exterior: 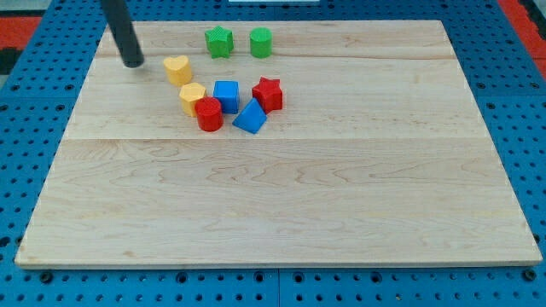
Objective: Move the green blocks into the group of blocks
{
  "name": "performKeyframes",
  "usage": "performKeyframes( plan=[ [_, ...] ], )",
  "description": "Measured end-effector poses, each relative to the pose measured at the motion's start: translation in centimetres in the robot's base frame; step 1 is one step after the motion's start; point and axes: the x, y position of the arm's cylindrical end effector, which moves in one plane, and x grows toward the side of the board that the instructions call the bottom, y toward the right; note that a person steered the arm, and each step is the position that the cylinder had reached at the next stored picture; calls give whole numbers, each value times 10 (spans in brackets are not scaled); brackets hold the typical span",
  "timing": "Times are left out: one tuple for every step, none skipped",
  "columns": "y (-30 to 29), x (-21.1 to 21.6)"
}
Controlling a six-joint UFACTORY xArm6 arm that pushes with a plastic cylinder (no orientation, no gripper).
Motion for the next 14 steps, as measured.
performKeyframes(
  plan=[
    [43, 16],
    [44, 15],
    [42, -48],
    [68, -95],
    [114, -99],
    [103, -69],
    [125, -50],
    [136, -36],
    [137, -34],
    [125, -57],
    [83, -54],
    [97, -21],
    [102, -6],
    [101, -33]
  ],
)
